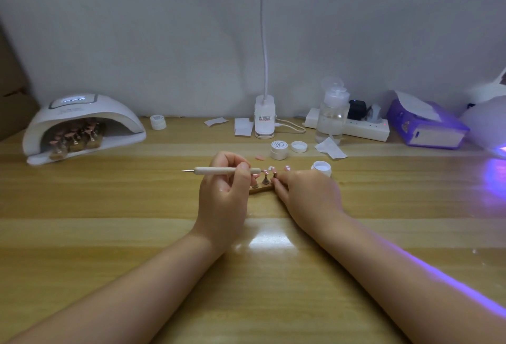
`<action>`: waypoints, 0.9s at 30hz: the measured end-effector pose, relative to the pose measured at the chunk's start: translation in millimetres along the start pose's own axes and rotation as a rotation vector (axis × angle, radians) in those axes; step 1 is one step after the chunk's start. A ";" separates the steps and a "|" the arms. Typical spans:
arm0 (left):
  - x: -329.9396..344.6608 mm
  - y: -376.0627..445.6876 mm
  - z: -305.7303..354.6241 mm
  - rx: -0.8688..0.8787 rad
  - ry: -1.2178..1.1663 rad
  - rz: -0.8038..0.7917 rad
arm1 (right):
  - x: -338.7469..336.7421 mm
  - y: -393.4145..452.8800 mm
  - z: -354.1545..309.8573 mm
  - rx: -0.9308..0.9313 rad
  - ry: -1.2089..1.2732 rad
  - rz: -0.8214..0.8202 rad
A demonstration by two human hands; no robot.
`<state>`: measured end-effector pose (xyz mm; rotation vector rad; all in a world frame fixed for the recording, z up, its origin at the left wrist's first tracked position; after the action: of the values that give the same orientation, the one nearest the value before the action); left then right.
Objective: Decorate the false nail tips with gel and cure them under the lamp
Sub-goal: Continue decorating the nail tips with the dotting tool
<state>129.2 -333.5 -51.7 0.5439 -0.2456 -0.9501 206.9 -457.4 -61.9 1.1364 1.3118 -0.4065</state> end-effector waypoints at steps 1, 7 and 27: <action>0.1 0.1 0.2 0.000 0.002 -0.001 | -0.3 -0.1 -0.1 -0.003 0.004 -0.001; -0.1 -0.6 1.0 -0.001 -0.002 -0.005 | -0.4 -0.7 2.0 0.009 0.048 0.010; -1.1 -0.8 7.0 -0.002 -0.090 -0.009 | -16.4 -17.7 1.9 0.071 0.783 0.097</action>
<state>125.0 -335.3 -46.2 0.5016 -0.3232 -0.9843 189.3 -472.5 -54.9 1.4854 1.9097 0.0917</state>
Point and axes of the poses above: each hand's wrist, its own y-axis towards the middle knuckle, its own x-axis out of the palm, z = x × y, the point moved 4 cm from there along y, towards the middle knuckle, and after that the axes turned 1 degree about x, right-handed, at the moved point
